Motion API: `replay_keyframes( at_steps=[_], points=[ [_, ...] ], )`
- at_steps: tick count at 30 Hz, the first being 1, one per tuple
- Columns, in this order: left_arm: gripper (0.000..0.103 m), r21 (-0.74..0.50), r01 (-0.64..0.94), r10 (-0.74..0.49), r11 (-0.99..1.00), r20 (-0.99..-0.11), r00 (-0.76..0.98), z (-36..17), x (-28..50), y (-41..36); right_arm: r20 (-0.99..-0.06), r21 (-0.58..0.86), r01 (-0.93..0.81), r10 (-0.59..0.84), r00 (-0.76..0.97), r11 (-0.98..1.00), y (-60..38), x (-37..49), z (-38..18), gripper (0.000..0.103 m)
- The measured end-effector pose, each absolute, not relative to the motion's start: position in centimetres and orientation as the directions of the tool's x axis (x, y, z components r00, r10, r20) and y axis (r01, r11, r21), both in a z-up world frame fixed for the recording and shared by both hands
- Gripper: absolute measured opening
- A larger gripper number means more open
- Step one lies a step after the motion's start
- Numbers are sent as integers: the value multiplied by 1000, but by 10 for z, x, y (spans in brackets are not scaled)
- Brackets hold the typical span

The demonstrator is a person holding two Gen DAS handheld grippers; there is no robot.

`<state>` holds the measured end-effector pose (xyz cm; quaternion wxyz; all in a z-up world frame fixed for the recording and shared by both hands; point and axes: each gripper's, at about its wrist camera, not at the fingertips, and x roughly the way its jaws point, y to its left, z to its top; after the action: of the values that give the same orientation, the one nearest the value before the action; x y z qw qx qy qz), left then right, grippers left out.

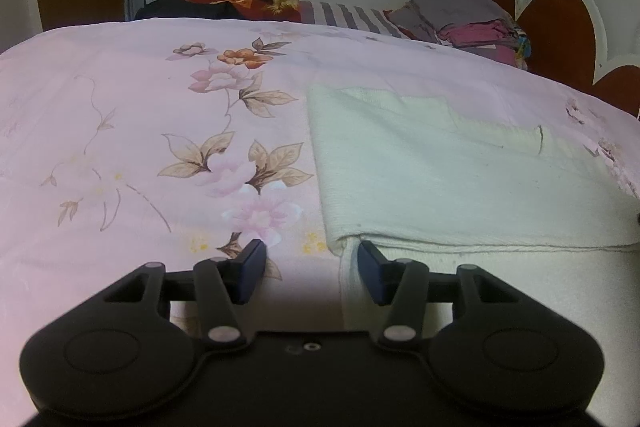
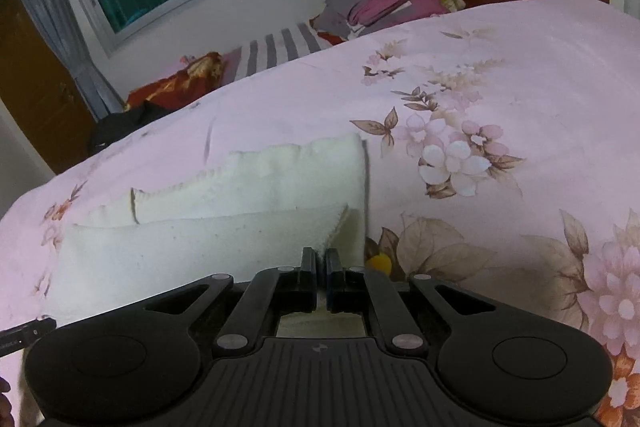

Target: Fold small clothes

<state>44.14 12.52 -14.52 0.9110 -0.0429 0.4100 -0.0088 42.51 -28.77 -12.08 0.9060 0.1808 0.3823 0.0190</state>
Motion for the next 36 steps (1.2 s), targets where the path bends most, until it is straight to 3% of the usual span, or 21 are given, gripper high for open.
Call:
replay_keyframes(
  at_steps=[6,13,18,21,23,25,28,33,36],
  points=[
    [50,-75,-18,-44,997,-752,658,-144,442,125,-661,338,92,167,732,937,-288,425,-118,3],
    [47,-78,20,-73,997,-766,639,-134,439,127,-719,350,122,183,671,929,-294,432,-136,4],
    [58,-133,82,-149,988,-645,749,-95,434,119,-652,382,152,149,744,912,-310,424,-103,4],
    [59,-147,150,-210,978,-683,699,-114,460,94,-685,372,111,192,703,922,-292,448,-113,4],
    [59,-165,170,-235,972,-753,615,-139,472,86,-755,342,120,197,626,932,-282,463,-133,3],
    [58,-81,215,-202,973,-750,630,-129,470,79,-769,326,109,196,609,939,-282,466,-137,4],
    [64,-118,213,-234,970,-685,690,-114,484,84,-719,317,88,178,672,944,-285,468,-117,4],
    [67,-70,185,-178,980,-722,669,-130,557,86,-754,277,79,166,635,958,-281,515,-136,4],
    [63,-135,129,-187,982,-739,647,-144,573,106,-759,292,111,160,632,950,-298,526,-149,3]
  ],
)
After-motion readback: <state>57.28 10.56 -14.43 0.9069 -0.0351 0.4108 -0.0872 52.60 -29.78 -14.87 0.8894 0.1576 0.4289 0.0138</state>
